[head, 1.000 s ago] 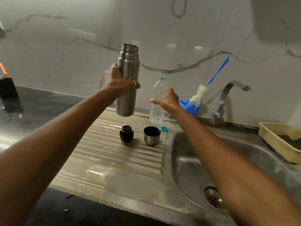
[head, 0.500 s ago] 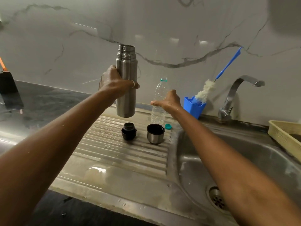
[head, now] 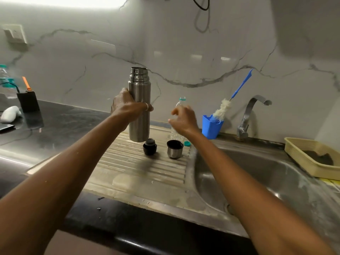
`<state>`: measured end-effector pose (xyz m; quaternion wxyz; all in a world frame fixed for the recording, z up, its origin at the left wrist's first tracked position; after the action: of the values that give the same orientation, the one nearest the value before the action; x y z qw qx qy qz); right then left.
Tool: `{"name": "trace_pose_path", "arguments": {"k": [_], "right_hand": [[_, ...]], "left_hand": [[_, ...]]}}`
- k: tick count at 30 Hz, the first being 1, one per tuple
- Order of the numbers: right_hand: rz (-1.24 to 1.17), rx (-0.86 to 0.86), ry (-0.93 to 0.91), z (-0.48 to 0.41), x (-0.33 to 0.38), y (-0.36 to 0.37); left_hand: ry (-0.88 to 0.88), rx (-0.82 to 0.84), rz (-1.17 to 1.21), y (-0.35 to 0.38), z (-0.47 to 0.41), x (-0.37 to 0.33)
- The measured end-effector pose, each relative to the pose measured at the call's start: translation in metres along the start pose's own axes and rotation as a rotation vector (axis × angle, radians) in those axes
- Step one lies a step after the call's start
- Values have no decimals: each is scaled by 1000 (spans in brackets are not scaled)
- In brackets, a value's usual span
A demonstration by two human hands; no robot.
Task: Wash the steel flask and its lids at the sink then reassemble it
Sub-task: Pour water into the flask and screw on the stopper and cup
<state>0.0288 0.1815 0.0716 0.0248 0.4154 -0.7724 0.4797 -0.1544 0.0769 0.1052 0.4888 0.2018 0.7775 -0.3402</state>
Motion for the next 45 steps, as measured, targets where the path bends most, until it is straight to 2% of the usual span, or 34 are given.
{"name": "trace_pose_path", "arguments": {"k": [4, 9, 14, 19, 28, 33, 37, 41, 45], "right_hand": [[94, 358, -60, 25, 28, 48], [273, 455, -97, 41, 35, 83], [253, 343, -133, 49, 39, 92], [103, 279, -97, 54, 39, 84], [-95, 243, 114, 83, -27, -16], [-366, 102, 267, 102, -74, -96], [-608, 48, 400, 125, -105, -130], [-682, -20, 437, 139, -130, -152], [-659, -109, 431, 134, -152, -169]], "left_hand": [[-6, -13, 27, -15, 14, 0], [-1, -24, -36, -23, 18, -2], [-14, -4, -11, -20, 17, 4], [-12, 3, -14, -8, 22, 2], [9, 65, 40, 31, 42, -39], [28, 143, 94, 75, 66, -58], [-21, 206, 123, 130, 96, -45], [-76, 270, 127, 187, 123, -19], [-85, 317, 83, 230, 138, -2]]}}
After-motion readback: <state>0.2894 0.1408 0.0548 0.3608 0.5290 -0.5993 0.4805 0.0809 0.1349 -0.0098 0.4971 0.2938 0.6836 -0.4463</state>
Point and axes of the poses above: each hand's wrist, its own z-axis away from the middle knuckle, its own y-axis out of the palm, x = y × z, the point moved 5 cm from there along -z, towards the middle knuckle, and after that the axes turned 5 degrees about -y, right-handed, at the moved point
